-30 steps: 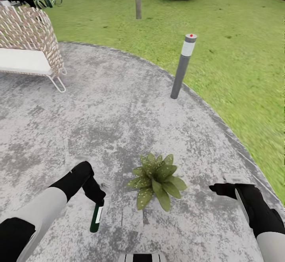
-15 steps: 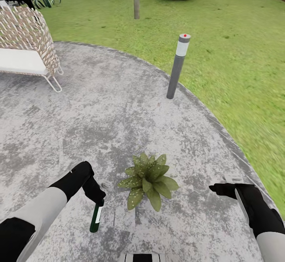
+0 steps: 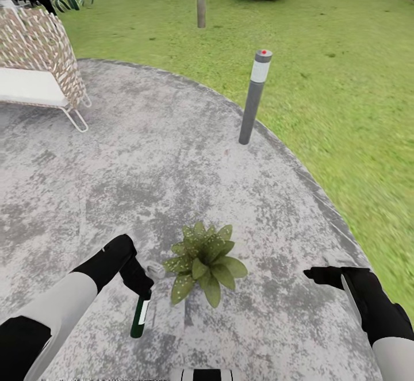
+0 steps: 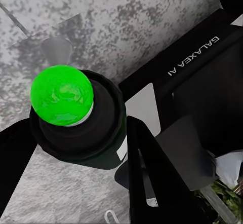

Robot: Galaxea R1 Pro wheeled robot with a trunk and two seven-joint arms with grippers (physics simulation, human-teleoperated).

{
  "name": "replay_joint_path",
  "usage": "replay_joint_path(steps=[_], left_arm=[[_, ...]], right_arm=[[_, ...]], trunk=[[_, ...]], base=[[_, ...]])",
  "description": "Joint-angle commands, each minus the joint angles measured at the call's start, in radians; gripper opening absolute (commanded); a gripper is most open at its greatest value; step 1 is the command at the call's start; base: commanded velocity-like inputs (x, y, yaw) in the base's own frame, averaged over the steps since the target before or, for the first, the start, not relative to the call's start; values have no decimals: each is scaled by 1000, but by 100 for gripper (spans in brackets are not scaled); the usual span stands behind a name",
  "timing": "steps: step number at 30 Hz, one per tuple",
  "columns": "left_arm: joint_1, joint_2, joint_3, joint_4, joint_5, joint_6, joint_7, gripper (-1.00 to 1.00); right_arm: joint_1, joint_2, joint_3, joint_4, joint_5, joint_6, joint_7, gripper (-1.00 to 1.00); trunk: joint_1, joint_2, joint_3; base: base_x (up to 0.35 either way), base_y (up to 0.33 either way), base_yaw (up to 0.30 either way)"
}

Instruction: Pick up the pesticide atomizer in the garden and spray insectifuge to fully cover both potted plants in the garden.

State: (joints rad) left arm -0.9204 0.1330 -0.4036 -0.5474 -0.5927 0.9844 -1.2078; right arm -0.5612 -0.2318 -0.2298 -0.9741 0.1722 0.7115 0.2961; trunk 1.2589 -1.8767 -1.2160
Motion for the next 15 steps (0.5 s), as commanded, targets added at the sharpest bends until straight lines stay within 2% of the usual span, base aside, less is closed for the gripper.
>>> replay_joint_path(steps=[1,4,9,12,15], left_arm=[[-1,0,-3,-2,-9,7,-10,-100],[-1,0,-3,-2,-9,7,-10,-100],[-1,-1,-4,-2,-9,8,-10,-100],[-1,-4,-7,-2,-9,8,-10,-100],[-2,-8,-8,-2,-9,8,-10,-100]], right_arm=[[0,0,-2,-2,10,4,9,100],[0,0,-2,-2,10,4,9,100],[0,0,-2,-2,8,3,9,100],[0,0,-2,-2,7,3,9,100],[0,0,-2,-2,8,4,9,100]], trunk=[[0,0,-1],[0,0,-1],[0,0,-1],[0,0,-1],[0,0,-1]], base=[[0,-10,229],[0,-2,203],[0,-11,22],[0,-121,0],[0,-258,0]])
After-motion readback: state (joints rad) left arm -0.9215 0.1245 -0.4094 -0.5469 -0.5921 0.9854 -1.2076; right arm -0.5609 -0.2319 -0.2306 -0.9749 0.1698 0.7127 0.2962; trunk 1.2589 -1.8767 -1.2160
